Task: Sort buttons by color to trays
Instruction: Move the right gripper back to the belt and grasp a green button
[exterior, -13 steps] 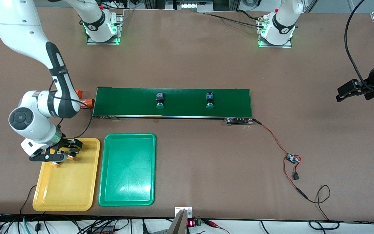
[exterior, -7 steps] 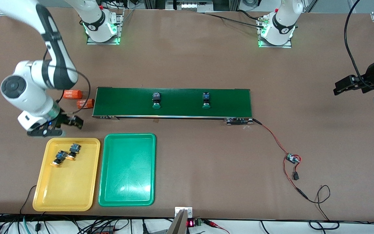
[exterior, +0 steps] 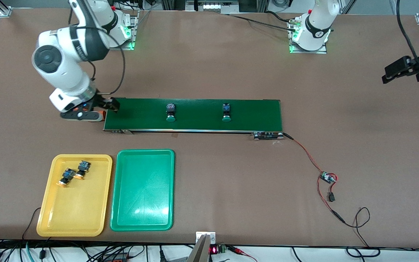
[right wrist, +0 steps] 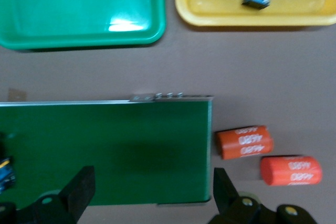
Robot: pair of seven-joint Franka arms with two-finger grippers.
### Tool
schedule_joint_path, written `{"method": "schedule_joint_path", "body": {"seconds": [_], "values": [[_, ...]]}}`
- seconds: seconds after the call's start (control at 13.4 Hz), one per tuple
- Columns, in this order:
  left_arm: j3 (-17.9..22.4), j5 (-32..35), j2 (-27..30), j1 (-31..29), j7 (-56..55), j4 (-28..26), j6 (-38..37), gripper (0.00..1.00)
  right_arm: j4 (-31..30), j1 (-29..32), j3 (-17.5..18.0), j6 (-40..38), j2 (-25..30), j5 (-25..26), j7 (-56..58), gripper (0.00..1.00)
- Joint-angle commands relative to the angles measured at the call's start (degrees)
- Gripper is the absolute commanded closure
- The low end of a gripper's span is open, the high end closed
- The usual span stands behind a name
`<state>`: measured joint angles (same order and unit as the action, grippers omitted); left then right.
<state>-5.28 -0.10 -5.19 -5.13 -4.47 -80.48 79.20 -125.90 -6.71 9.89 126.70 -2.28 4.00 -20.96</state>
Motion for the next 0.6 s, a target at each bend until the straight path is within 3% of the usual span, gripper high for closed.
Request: {"method": "schedule_joint_path", "body": {"seconds": [0.0,0.22,0.52], "values": [[0.2,0.3,-3.8,0.1,-0.2,2.9,3.4,0.0,-3.3,0.5,2.1,2.5,0.2,-0.6,-4.4,0.0],[0.2,0.3,-3.8,-0.7,0.0,2.4,8.5,0.0,-3.7,0.5,4.8,3.3,0.0,-0.8,-9.0,0.0],[0.0,0.2,-3.0,-0.5,0.1,2.0,8.6,0.0,-3.6,-0.1,7.5,9.3,-3.5,-0.8,-12.6,0.0]]}}
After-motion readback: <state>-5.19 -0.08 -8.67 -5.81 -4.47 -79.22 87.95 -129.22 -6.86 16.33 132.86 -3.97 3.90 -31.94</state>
